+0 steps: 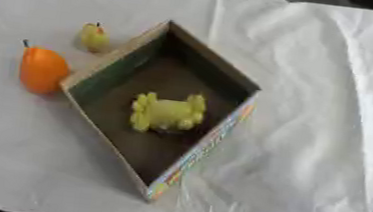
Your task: Pick up objects on the table and place them in the box.
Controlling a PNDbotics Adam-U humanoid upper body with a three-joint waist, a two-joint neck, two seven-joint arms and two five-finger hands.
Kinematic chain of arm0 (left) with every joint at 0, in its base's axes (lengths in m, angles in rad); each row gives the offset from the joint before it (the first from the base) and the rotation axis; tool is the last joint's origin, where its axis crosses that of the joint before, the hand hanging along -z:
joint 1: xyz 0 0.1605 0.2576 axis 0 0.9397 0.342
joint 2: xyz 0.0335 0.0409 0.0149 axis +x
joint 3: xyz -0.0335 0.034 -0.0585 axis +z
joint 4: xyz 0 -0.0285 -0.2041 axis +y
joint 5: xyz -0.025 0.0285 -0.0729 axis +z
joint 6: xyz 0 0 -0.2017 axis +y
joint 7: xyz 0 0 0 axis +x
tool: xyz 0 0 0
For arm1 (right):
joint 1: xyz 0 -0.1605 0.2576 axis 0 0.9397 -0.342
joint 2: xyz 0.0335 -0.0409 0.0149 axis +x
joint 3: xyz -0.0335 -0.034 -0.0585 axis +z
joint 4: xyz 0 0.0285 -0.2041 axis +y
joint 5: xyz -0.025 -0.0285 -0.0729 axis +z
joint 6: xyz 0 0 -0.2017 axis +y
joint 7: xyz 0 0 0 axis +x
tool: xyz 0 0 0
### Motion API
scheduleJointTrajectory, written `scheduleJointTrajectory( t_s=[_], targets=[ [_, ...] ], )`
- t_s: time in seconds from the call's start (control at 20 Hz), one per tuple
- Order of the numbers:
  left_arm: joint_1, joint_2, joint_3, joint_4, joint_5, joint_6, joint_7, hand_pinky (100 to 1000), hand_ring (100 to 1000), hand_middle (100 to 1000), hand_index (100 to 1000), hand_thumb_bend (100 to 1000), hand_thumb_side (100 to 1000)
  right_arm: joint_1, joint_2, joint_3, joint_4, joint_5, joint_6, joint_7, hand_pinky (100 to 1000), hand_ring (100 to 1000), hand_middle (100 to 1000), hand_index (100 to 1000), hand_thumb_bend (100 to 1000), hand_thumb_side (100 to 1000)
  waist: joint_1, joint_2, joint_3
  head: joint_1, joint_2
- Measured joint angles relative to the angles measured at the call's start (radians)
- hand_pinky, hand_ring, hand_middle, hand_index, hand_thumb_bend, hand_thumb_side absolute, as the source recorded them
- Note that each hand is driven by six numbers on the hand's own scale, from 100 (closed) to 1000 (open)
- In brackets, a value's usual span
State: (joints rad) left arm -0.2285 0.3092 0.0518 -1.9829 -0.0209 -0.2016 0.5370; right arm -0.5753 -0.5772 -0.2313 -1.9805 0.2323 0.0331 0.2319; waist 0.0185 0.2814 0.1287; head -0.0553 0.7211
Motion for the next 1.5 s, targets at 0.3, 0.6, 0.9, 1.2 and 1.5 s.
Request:
scheduleJointTrajectory(
  t_s=[0.3,0.6,0.9,1.2,1.5],
  targets=[
    [-0.036,0.154,-0.02,0.0,-0.099,0.037,-0.01,472,598,633,791,100,834,0.118,-0.042,0.063,0.0,-0.159,-0.083,-0.571,674,555,496,710,100,397,-0.002,-0.003,-0.007,-0.029,0.0],
    [-0.045,0.267,-0.039,0.0,-0.178,0.09,-0.034,478,609,661,818,100,801,0.161,-0.027,0.07,0.0,-0.162,-0.086,-0.692,678,552,494,709,100,413,-0.005,-0.011,-0.033,-0.052,0.0],
    [-0.047,0.346,-0.055,0.0,-0.274,0.164,-0.097,514,645,699,854,100,797,0.187,-0.012,0.053,0.0,-0.162,-0.082,-0.721,676,549,492,705,100,422,-0.015,-0.019,-0.042,-0.055,-0.001],
    [-0.048,0.416,-0.065,0.0,-0.407,0.269,-0.221,580,717,746,896,227,839,0.198,-0.005,0.047,0.0,-0.157,-0.084,-0.731,676,548,492,704,100,420,-0.023,-0.026,-0.043,-0.052,-0.002],
    [-0.071,0.505,-0.086,0.0,-0.586,0.35,-0.479,629,767,781,926,487,979,0.203,0.002,0.046,0.0,-0.154,-0.083,-0.732,675,548,491,703,100,419,-0.028,-0.032,-0.043,-0.043,-0.002]
  ],
)
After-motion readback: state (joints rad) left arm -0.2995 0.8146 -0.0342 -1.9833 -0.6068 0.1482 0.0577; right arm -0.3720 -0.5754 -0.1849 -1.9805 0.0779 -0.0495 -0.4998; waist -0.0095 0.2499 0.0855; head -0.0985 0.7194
